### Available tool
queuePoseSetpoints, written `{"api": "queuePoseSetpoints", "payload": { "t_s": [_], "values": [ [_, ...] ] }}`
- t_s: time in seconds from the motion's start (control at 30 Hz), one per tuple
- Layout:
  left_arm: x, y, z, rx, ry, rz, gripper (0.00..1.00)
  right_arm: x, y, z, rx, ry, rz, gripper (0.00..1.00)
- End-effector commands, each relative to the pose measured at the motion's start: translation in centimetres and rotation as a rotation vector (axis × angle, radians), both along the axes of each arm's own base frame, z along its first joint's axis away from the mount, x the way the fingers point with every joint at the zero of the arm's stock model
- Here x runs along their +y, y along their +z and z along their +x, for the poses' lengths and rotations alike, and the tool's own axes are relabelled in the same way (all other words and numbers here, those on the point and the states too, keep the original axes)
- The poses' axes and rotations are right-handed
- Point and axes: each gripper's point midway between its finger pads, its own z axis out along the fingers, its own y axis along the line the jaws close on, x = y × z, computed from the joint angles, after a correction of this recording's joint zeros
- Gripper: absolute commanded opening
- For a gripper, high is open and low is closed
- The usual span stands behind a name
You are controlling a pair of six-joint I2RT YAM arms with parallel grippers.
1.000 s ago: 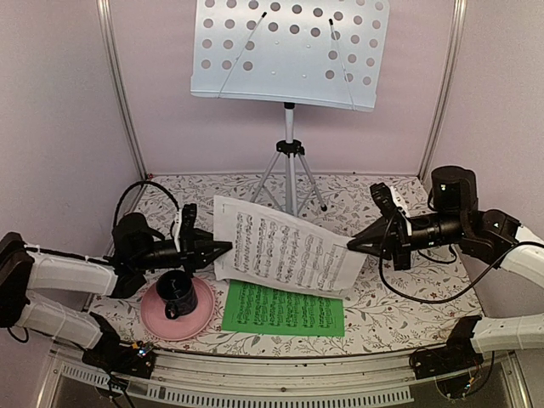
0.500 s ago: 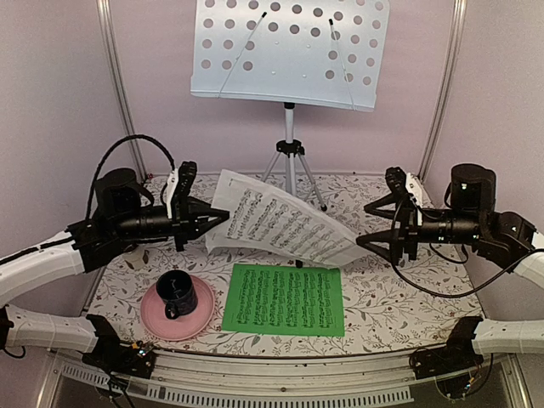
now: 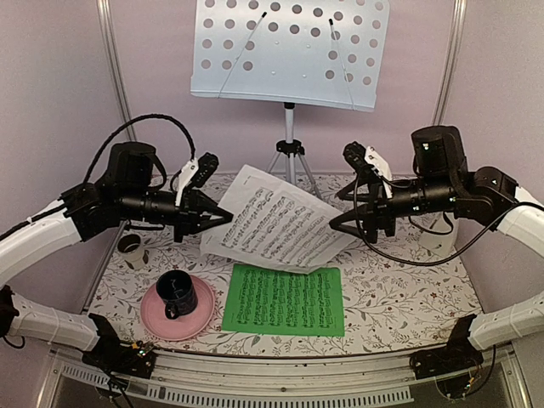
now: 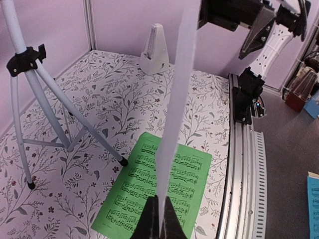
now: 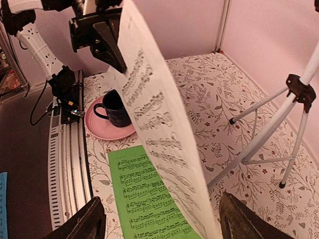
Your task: Set up the instrument practice props
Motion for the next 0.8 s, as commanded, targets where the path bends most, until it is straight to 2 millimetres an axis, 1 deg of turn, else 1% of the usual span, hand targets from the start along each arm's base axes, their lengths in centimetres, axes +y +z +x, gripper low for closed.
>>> {"api": "queuePoseSetpoints", "payload": {
  "t_s": [0.0, 0.17, 0.33, 0.37, 0.57, 0.6, 0.67, 0.73, 0.77],
  "values": [
    [-0.6, -0.5, -0.4, 0.023, -0.031, 0.066, 0.0, 1.9, 0.0, -1.6, -0.008, 0.06, -0.062, 0.8],
    [-1.4, -0.4, -1.4, -0.022, -0.099, 0.085, 0.0, 3.0, -1.4, 0.1, -0.041, 0.023, -0.159, 0.79],
    [-1.8, -0.3, -2.3, -0.068, -0.149, 0.104, 0.0, 3.7, -0.6, 0.6, -0.06, 0.025, -0.16, 0.78],
    [-2.0, -0.2, -2.5, -0.074, -0.162, 0.104, 0.0, 3.9, -0.8, 0.7, -0.057, 0.033, -0.164, 0.78],
    [-3.1, 0.2, -3.5, -0.091, -0.225, 0.111, 0.0, 5.8, -3.7, -0.1, -0.062, 0.078, -0.254, 0.72],
    [-3.2, 0.2, -3.7, -0.099, -0.235, 0.112, 0.0, 5.9, -4.1, -0.2, -0.066, 0.081, -0.271, 0.7],
    [-3.3, 0.4, -3.7, -0.116, -0.24, 0.114, 0.0, 6.1, -4.4, -0.5, -0.073, 0.096, -0.282, 0.64],
    [-3.4, 0.6, -3.8, -0.135, -0.246, 0.115, 0.0, 6.0, -4.4, -1.0, -0.076, 0.113, -0.284, 0.55],
    [-3.4, 0.8, -3.8, -0.15, -0.245, 0.114, 0.0, 6.0, -4.4, -1.1, -0.073, 0.116, -0.284, 0.49]
  ]
}}
